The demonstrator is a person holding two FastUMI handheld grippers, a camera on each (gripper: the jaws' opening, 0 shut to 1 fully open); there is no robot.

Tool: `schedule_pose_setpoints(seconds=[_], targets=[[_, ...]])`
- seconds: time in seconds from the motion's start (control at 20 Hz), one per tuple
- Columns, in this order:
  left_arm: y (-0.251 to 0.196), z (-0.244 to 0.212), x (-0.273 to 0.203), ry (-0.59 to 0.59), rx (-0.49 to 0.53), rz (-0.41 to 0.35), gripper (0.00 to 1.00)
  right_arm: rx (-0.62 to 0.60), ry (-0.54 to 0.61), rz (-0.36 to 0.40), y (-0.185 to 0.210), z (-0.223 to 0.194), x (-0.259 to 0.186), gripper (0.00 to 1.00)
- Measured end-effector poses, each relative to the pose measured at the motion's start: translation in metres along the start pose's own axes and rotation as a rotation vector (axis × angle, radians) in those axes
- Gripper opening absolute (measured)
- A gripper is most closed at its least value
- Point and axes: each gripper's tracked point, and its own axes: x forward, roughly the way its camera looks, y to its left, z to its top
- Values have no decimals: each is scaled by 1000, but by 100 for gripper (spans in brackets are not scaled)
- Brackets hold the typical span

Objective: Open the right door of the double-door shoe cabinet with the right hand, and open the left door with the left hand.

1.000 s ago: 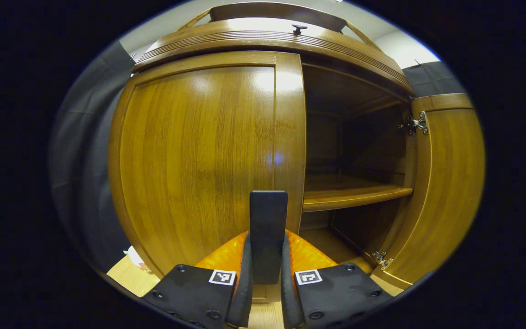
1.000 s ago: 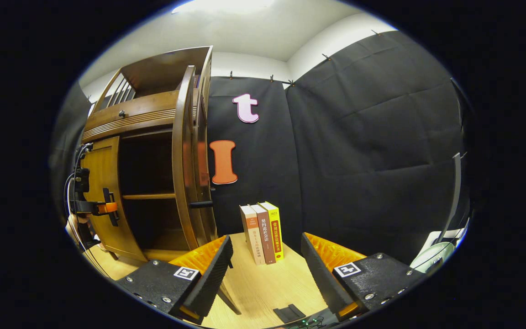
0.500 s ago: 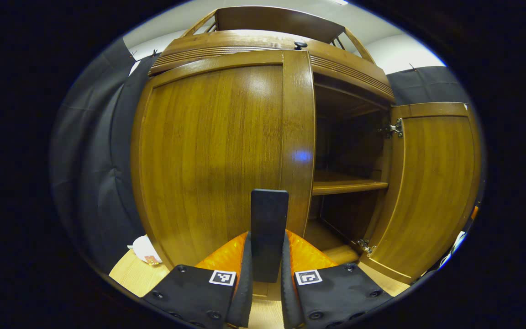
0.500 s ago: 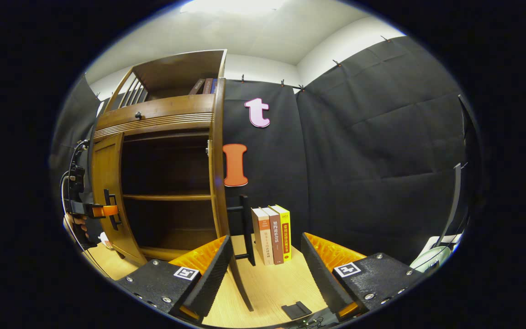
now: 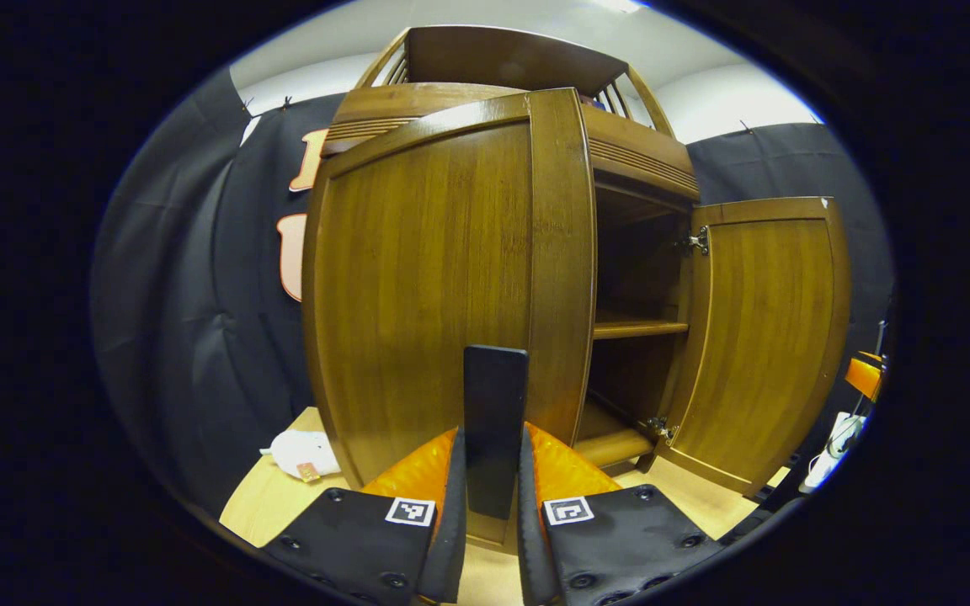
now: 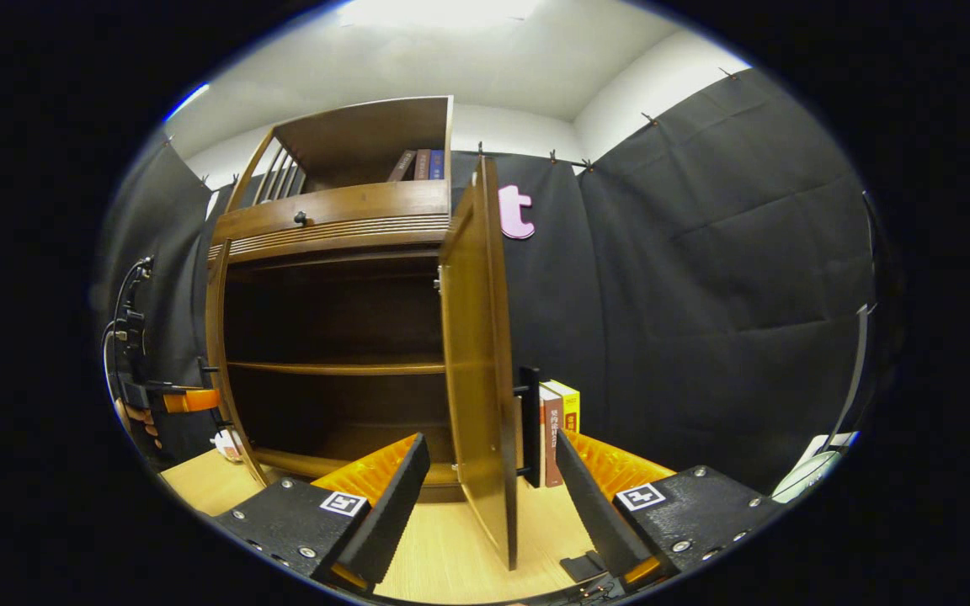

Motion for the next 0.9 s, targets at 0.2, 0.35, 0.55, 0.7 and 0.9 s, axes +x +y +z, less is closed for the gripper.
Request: schedule_pose_setpoints(seconds=[0.2, 0.35, 0.55, 0.7, 0.9], targets=[[22, -2, -28, -4, 6, 22, 33, 3, 2, 57, 27, 1, 1, 92], [36, 0, -40, -15, -7, 36, 23, 1, 9, 88, 45, -4, 0, 92], [56, -2, -57, -19, -13, 41, 27, -1, 22, 121, 64, -9, 0, 92], [67, -2, -67, -16, -16, 44, 23, -1, 20, 136, 74, -8, 7, 92], [86, 1, -78, -17, 3, 82, 23, 5, 25, 149, 89, -10, 11, 92]])
